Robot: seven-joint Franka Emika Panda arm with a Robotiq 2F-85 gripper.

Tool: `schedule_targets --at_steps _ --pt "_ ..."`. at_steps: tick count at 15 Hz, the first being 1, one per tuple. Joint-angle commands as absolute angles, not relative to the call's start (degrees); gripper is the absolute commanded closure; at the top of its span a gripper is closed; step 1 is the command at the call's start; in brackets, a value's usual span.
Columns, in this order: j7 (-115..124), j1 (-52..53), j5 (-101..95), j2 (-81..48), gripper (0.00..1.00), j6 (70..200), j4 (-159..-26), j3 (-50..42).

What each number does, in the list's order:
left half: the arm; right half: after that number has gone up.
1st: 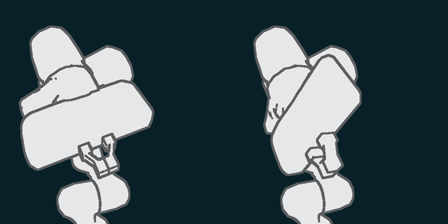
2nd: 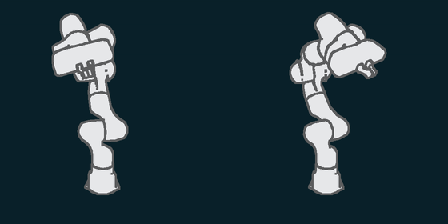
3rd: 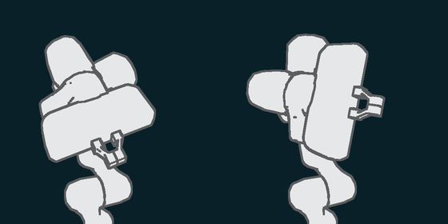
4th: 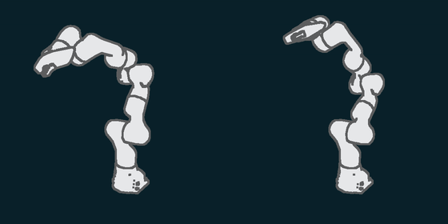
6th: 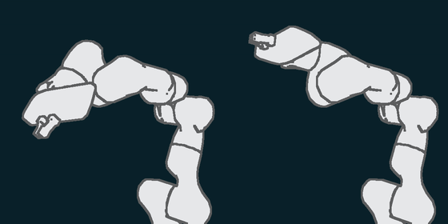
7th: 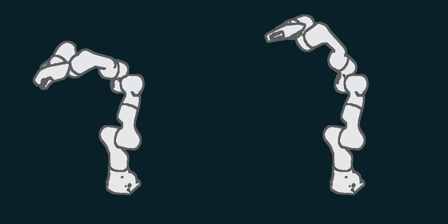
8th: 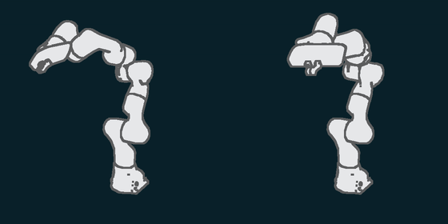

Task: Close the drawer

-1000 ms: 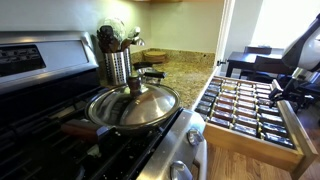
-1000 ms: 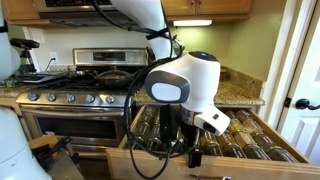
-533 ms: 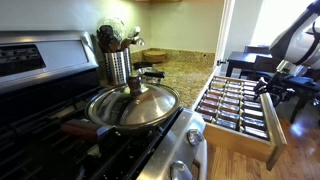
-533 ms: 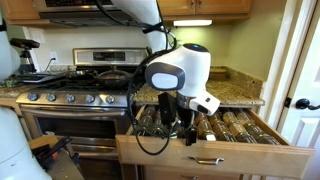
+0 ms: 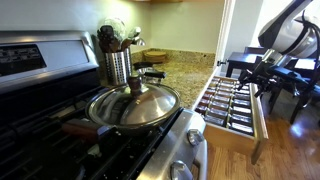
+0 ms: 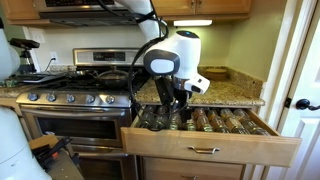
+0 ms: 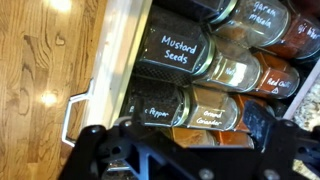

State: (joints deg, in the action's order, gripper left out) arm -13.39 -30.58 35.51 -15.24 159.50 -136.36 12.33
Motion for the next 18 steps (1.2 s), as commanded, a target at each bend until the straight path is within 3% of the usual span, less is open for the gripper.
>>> schedule_targets --at_steps 1,2,3,4,8,12,15,18 --pt "-12.29 -25.57 33.13 -10.13 0.00 155.90 -139.86 5.63" --pt "-11.66 -24.86 30.71 -9.16 0.00 154.64 -140.83 3.64" --pt "-10.37 -23.56 27.15 -8.19 0.25 152.98 -141.79 0.58" --pt "-9.20 -22.50 23.96 -7.51 0.26 152.22 -142.61 -1.98" --pt "-7.44 -21.04 14.64 -5.40 0.53 149.12 -144.30 -9.68" --pt "-10.12 -21.09 19.91 -7.88 0.80 149.11 -142.66 -10.30" --pt "-9.68 -20.54 24.43 -11.43 0.96 149.33 -141.28 -9.18" --pt "-8.73 -19.91 27.48 -16.29 1.00 150.93 -139.31 -8.31"
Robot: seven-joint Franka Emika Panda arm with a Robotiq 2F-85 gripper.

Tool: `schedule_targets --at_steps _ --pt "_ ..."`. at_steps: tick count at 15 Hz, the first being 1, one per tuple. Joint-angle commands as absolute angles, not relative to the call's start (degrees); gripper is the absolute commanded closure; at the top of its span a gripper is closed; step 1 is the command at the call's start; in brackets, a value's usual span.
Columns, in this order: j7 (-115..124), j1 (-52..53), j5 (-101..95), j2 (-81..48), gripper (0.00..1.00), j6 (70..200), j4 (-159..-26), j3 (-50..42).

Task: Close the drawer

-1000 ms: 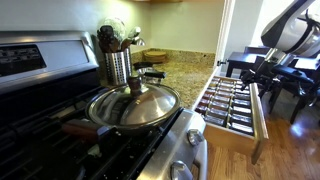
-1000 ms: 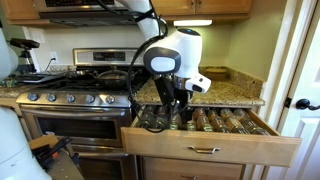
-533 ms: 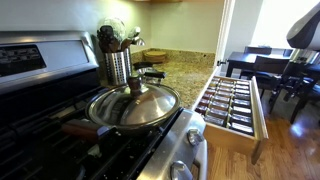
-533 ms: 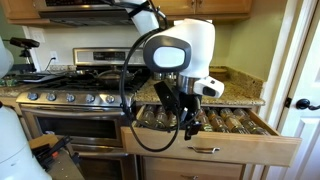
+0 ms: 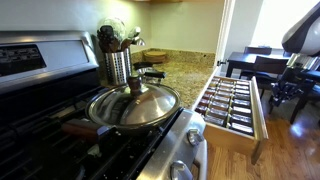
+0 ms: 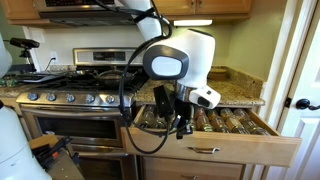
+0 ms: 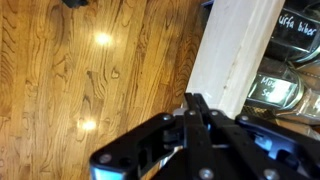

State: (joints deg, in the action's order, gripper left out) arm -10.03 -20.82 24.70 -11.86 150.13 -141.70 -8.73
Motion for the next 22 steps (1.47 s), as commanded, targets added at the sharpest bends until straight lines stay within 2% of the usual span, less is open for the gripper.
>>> schedule_targets --at_steps 1,3,7,16,22 --pt "-9.30 -20.23 29.39 -17.96 1.00 151.61 -138.38 -7.52" --pt "-9.98 -21.15 32.48 -21.28 0.95 151.64 -136.06 -5.96" --pt "-13.33 -23.32 40.25 -25.31 0.96 152.97 -132.59 -2.13" --pt "-23.54 -22.57 54.46 -24.28 0.96 154.28 -131.84 1.34" --pt "-27.29 -23.04 59.94 -24.06 0.96 158.05 -131.53 7.54"
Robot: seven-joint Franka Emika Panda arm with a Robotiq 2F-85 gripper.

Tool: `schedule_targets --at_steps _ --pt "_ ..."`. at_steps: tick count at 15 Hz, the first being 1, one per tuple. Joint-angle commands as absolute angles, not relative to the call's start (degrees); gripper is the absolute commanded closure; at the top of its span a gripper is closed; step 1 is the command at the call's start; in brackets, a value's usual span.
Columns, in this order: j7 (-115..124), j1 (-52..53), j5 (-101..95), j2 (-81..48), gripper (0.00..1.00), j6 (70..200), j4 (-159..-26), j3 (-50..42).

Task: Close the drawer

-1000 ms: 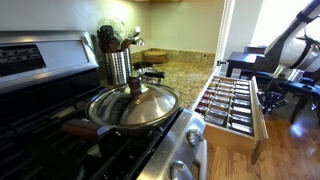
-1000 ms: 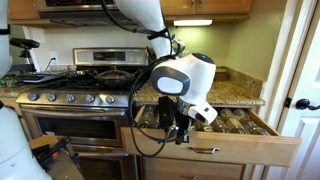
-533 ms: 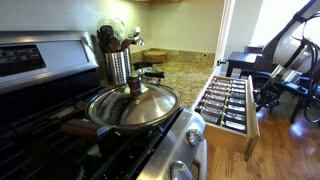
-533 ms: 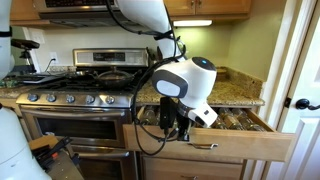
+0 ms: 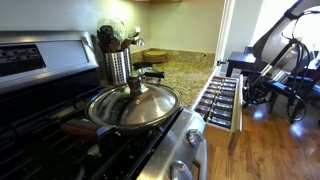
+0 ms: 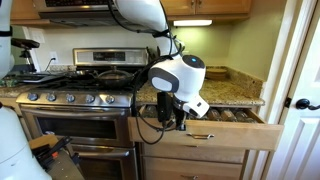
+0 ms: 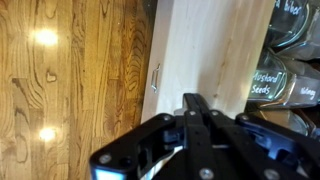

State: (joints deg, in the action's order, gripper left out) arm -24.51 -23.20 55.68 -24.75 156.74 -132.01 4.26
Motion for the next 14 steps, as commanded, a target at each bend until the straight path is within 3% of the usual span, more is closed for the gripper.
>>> schedule_targets --at_steps 1,14 --pt "-27.64 -22.95 60.66 -24.38 0.96 158.39 -131.19 8.49" --pt "-26.57 -18.91 60.28 -32.10 0.96 163.90 -122.67 14.31"
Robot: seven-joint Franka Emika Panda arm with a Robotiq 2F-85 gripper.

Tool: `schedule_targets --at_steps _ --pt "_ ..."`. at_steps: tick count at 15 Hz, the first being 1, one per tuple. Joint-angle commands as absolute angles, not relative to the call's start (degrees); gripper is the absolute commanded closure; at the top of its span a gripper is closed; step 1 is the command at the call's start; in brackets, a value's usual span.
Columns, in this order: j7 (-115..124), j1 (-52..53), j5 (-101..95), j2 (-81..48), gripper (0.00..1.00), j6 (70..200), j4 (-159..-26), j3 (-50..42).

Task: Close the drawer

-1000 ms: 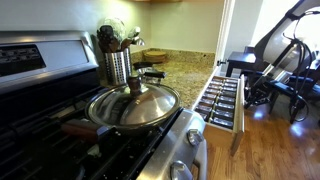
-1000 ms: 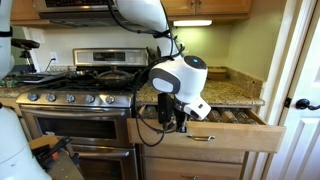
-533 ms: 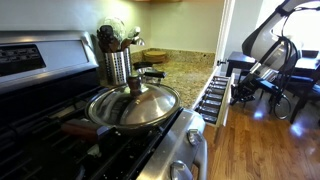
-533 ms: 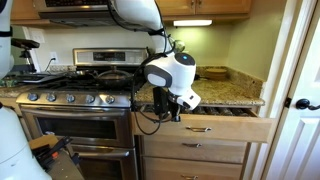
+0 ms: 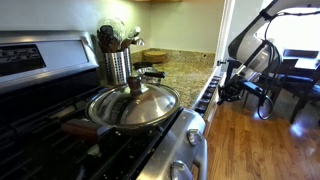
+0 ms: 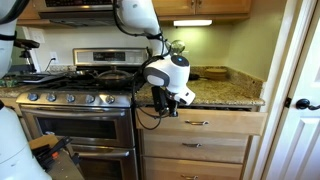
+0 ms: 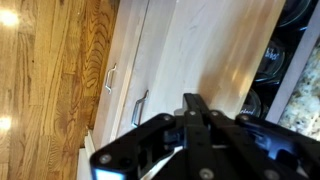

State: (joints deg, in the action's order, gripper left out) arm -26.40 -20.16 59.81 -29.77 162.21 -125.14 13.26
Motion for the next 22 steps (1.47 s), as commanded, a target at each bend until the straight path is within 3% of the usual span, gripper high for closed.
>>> schedule_targets --at_steps 1,15,16,18,22 --pt "-26.50 -18.55 60.18 -32.66 0.96 164.09 -121.99 14.37" --pt "-30.16 -18.33 59.44 -33.66 0.96 166.26 -121.42 16.60" --pt "-28.23 -17.26 57.46 -31.52 0.71 166.09 -124.49 14.81" --pt "-30.03 -18.36 57.19 -27.98 0.65 166.78 -129.29 14.48" --pt "-31.52 -18.95 54.80 -19.33 0.40 165.39 -138.84 11.80"
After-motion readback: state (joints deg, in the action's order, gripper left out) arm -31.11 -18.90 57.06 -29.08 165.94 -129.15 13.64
